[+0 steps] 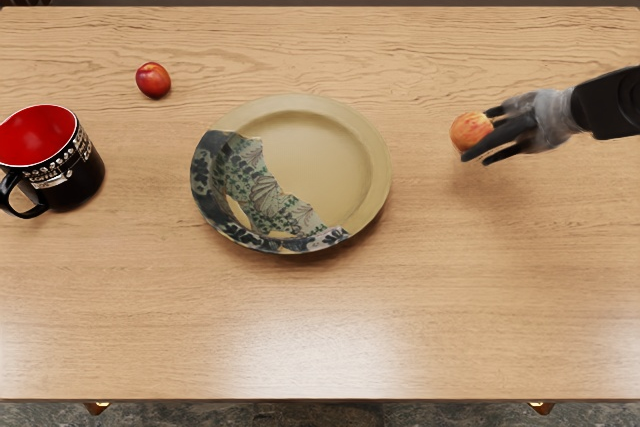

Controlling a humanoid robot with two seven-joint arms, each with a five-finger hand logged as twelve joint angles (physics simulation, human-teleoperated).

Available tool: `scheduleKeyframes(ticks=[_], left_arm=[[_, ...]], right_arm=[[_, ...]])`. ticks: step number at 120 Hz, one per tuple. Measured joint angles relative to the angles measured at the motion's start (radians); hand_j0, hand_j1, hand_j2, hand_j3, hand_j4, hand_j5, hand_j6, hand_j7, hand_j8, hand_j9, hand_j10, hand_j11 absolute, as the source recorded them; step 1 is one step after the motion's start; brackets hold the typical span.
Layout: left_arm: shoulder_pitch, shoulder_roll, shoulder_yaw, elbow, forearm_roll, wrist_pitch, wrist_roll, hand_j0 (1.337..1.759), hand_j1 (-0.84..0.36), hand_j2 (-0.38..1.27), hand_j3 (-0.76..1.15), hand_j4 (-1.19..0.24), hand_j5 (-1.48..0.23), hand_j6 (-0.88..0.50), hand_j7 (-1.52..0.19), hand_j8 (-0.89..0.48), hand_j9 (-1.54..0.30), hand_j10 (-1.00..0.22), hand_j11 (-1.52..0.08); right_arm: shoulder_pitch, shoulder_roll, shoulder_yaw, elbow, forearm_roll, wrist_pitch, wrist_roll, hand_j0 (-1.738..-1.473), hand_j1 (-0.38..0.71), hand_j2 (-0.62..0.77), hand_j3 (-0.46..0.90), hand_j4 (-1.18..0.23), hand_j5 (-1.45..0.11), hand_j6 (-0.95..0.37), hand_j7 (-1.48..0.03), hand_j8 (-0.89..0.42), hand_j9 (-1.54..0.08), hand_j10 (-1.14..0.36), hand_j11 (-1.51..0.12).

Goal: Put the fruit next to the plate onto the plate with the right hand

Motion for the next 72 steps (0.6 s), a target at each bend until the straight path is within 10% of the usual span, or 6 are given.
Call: scheduleKeyframes(ticks=[24, 72], left_arm=[[0.000, 0.000, 0.000, 0.000, 0.000, 0.000, 0.000, 1.658, 0.35, 0.00, 0.00, 0.00, 0.00, 0.00, 0.00, 0.00, 0.00, 0.00, 0.00], [0.000, 0.000, 0.000, 0.000, 0.000, 0.000, 0.000, 1.658, 0.35, 0.00, 0.00, 0.00, 0.00, 0.00, 0.00, 0.00, 0.00, 0.00, 0.00]], right_arm=[[-0.184, -0.001, 0.362, -0.086, 0.007, 0.467, 0.000, -1.637, 0.32, 0.08, 0.00, -0.40, -1.16, -0.33, -1.13, -0.53, -1.17, -0.84, -1.17], [-0.163, 0.420, 0.469, -0.286, -0.075, 0.566, 0.000, -1.634, 0.30, -0.09, 0.00, -0.37, -1.18, -0.35, -1.13, -0.59, -1.18, -0.84, -1.19]])
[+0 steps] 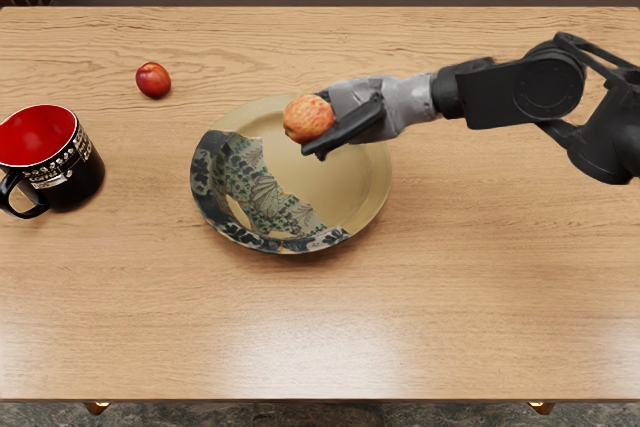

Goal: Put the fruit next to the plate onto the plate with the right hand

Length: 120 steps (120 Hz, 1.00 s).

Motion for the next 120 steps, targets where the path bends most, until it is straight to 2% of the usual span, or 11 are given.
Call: scheduleKeyframes(ticks=[21, 30, 46, 52, 64, 82, 89, 98, 110, 120], left_arm=[[0.000, 0.000, 0.000, 0.000, 0.000, 0.000, 0.000, 1.658, 0.35, 0.00, 0.00, 0.00, 0.00, 0.00, 0.00, 0.00, 0.00, 0.00, 0.00], [0.000, 0.000, 0.000, 0.000, 0.000, 0.000, 0.000, 1.658, 0.35, 0.00, 0.00, 0.00, 0.00, 0.00, 0.00, 0.00, 0.00, 0.00, 0.00], [0.000, 0.000, 0.000, 0.000, 0.000, 0.000, 0.000, 1.658, 0.35, 0.00, 0.00, 0.00, 0.00, 0.00, 0.00, 0.00, 0.00, 0.00, 0.00], [0.000, 0.000, 0.000, 0.000, 0.000, 0.000, 0.000, 1.658, 0.35, 0.00, 0.00, 0.00, 0.00, 0.00, 0.00, 0.00, 0.00, 0.00, 0.00], [0.000, 0.000, 0.000, 0.000, 0.000, 0.000, 0.000, 1.658, 0.35, 0.00, 0.00, 0.00, 0.00, 0.00, 0.00, 0.00, 0.00, 0.00, 0.00], [0.000, 0.000, 0.000, 0.000, 0.000, 0.000, 0.000, 1.658, 0.35, 0.00, 0.00, 0.00, 0.00, 0.00, 0.00, 0.00, 0.00, 0.00, 0.00], [0.000, 0.000, 0.000, 0.000, 0.000, 0.000, 0.000, 1.658, 0.35, 0.00, 0.00, 0.00, 0.00, 0.00, 0.00, 0.00, 0.00, 0.00, 0.00], [0.000, 0.000, 0.000, 0.000, 0.000, 0.000, 0.000, 1.658, 0.35, 0.00, 0.00, 0.00, 0.00, 0.00, 0.00, 0.00, 0.00, 0.00, 0.00], [0.000, 0.000, 0.000, 0.000, 0.000, 0.000, 0.000, 1.658, 0.35, 0.00, 0.00, 0.00, 0.00, 0.00, 0.00, 0.00, 0.00, 0.00, 0.00], [0.002, 0.000, 0.000, -0.001, 0.000, 0.000, 0.000, 1.658, 0.35, 0.00, 0.00, 0.00, 0.00, 0.00, 0.00, 0.00, 0.00, 0.00, 0.00]], right_arm=[[-0.013, 0.066, 0.002, -0.053, -0.035, 0.000, 0.000, -1.631, 0.29, -0.11, 0.00, -0.39, -1.19, -0.37, -1.13, -0.60, -1.19, -0.84, -1.19], [-0.017, 0.074, 0.002, -0.059, -0.040, 0.000, 0.000, -1.632, 0.32, -0.07, 0.00, -0.36, -1.17, -0.36, -1.12, -0.61, -1.17, -0.83, -1.17], [-0.018, 0.078, -0.003, -0.078, -0.073, 0.004, 0.001, -1.644, 0.13, -0.06, 0.00, -0.29, -0.75, -0.29, -0.72, -0.44, -0.75, -0.54, -0.75], [-0.018, 0.079, -0.005, -0.081, -0.083, 0.006, 0.001, -1.647, 0.06, -0.06, 0.00, -0.26, -0.63, -0.26, -0.61, -0.25, -0.63, -0.42, -0.63], [-0.016, 0.079, -0.005, -0.083, -0.093, 0.007, 0.001, -1.651, -0.03, -0.05, 0.00, -0.22, -0.45, -0.21, -0.44, -0.21, -0.45, -0.19, -0.45], [-0.002, 0.059, 0.016, -0.068, -0.091, 0.006, 0.001, -1.655, -0.14, -0.03, 0.00, -0.15, -0.28, -0.15, -0.27, -0.15, -0.28, -0.14, -0.28], [-0.002, 0.006, 0.038, -0.028, -0.088, 0.006, 0.001, -1.656, -0.19, -0.02, 0.00, -0.11, -0.21, -0.11, -0.21, -0.11, -0.21, -0.10, -0.21], [-0.024, -0.135, 0.097, 0.034, -0.077, 0.006, 0.001, -1.656, -0.24, -0.02, 0.00, -0.08, -0.15, -0.08, -0.14, -0.08, -0.15, -0.07, -0.15], [-0.118, -0.335, 0.208, 0.065, -0.055, 0.006, 0.001, -1.657, -0.28, -0.01, 0.00, -0.05, -0.09, -0.05, -0.09, -0.05, -0.09, -0.04, -0.09], [-0.208, -0.436, 0.279, 0.074, -0.048, 0.006, 0.001, -1.657, -0.30, -0.01, 0.00, -0.03, -0.06, -0.03, -0.06, -0.03, -0.06, -0.03, -0.06]])
